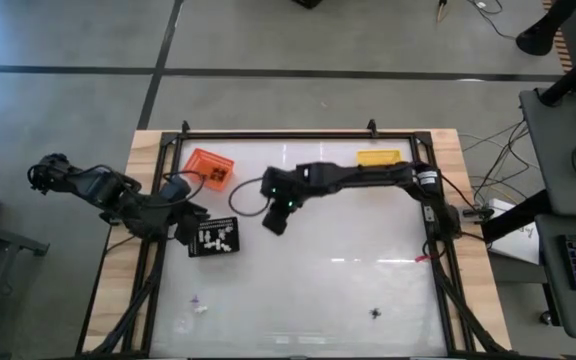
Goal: Sort Halloween decoration
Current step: Put the purple witch hat toy into the yellow bin
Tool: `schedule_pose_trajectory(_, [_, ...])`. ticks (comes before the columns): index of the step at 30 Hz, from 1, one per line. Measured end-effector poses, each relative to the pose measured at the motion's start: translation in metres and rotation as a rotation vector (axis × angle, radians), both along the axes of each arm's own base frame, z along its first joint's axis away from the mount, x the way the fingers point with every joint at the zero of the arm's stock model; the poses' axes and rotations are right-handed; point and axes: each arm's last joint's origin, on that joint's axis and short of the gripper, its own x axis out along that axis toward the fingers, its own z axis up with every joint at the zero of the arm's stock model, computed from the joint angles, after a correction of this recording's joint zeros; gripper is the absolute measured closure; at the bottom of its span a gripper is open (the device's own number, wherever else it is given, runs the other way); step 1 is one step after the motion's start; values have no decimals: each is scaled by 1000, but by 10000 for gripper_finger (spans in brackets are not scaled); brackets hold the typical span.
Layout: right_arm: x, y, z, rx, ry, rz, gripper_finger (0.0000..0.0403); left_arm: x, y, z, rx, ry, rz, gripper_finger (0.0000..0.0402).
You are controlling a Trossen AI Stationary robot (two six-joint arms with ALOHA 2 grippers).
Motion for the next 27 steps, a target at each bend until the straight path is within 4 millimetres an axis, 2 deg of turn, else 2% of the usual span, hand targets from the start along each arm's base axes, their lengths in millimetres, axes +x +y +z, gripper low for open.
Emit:
schedule_pose_trajectory(4, [-14, -27, 5, -104, 134, -37, 394, 3, -1, 10, 33, -10, -30, 315])
schedule_pose_trajectory(8, [-28, -54, 6, -126, 243, -38, 394, 3, -1, 18, 62, -19, -59, 315])
schedule_pose_trajectory(17, [-66, -96, 3, -140, 396, 8, 394, -1, 1, 25, 80, -26, -72, 315])
schedule_pose_trajectory(27, [-134, -141, 5, -100, 440, -115, 394, -3, 2, 22, 91, 1, -74, 315])
